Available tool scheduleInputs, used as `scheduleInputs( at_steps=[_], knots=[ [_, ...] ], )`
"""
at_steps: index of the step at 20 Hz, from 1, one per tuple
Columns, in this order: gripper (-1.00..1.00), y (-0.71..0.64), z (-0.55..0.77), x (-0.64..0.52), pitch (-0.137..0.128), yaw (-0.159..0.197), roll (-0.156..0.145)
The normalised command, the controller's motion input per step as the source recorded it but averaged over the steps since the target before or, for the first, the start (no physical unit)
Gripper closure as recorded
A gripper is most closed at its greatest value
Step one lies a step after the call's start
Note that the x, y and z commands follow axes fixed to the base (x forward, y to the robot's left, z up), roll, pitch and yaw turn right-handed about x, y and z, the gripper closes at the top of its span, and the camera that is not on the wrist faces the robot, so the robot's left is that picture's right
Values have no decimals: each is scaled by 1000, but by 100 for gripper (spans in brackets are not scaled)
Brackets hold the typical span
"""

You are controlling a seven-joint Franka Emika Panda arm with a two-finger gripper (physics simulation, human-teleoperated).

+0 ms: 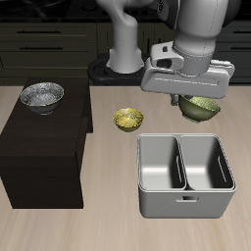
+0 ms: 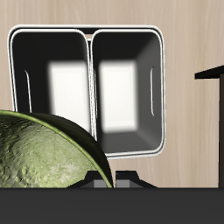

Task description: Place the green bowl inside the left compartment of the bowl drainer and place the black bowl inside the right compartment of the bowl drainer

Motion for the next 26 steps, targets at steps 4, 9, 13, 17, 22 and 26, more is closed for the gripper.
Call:
scheduleInputs(
  at_steps=[4,9,13,17,22,26],
  knots=[
    [100,148,-128,228,39,-8,7],
    [100,82,-36,73,3,14,13],
    [100,112,-66,128,0,16,13],
    [100,131,-156,65,20,17,21],
    [100,193,-219,-18,26,21,25],
    [100,2,-91,7,17,8,-1]
  ],
)
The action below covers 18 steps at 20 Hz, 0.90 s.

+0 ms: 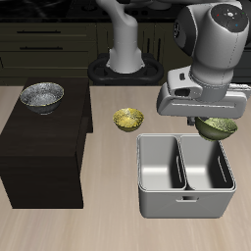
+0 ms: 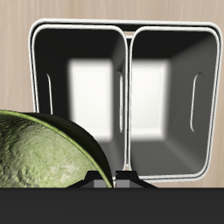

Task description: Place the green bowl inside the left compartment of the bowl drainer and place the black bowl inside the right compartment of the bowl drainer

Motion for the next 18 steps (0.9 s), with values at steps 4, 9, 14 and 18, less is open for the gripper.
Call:
scheduleInputs(
  at_steps=[4,9,14,18],
  knots=[
    [100,44,-60,65,0,8,4],
    [100,57,-118,14,9,12,3],
    [100,-61,-60,42,-2,15,-31],
    [100,-111,-95,69,16,4,-41]
  ],
)
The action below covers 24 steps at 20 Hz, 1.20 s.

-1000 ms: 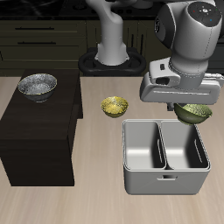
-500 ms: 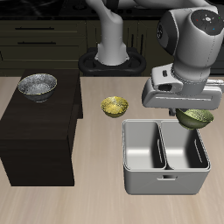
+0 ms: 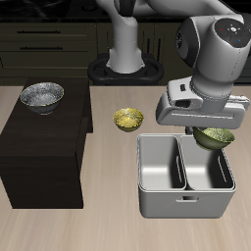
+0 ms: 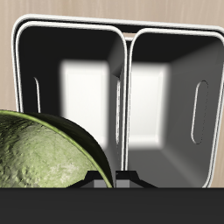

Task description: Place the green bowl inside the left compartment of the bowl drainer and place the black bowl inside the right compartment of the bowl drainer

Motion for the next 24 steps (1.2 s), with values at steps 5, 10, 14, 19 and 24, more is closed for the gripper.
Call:
scheduleInputs(
  at_steps=[5,10,14,19,24],
  knots=[
    [100,-77,-77,10,13,16,-29],
    [100,-30,-90,-5,22,24,-36],
    [-100,25,-21,-46,-20,41,-10],
    [-100,-16,-7,-64,10,13,9],
    [-100,11,52,-99,-11,12,28]
  ],
)
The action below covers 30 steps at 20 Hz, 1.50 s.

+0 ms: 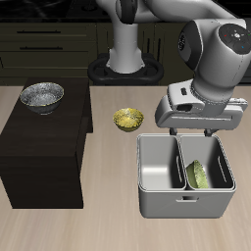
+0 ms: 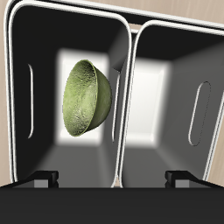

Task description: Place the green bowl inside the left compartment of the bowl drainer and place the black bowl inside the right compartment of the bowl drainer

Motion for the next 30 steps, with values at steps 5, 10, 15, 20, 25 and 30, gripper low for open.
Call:
scheduleInputs(
  at_steps=[5,10,15,20,25,30],
  knots=[
    [-100,-9,103,-78,-25,4,15],
    [-100,-133,235,-194,-59,1,63],
    [-100,-201,261,-126,13,5,42],
    [-100,-123,201,-85,-30,-2,9],
    [-100,-251,177,-46,-9,-7,-10],
    [-100,-422,148,-3,-8,-29,-32]
  ],
)
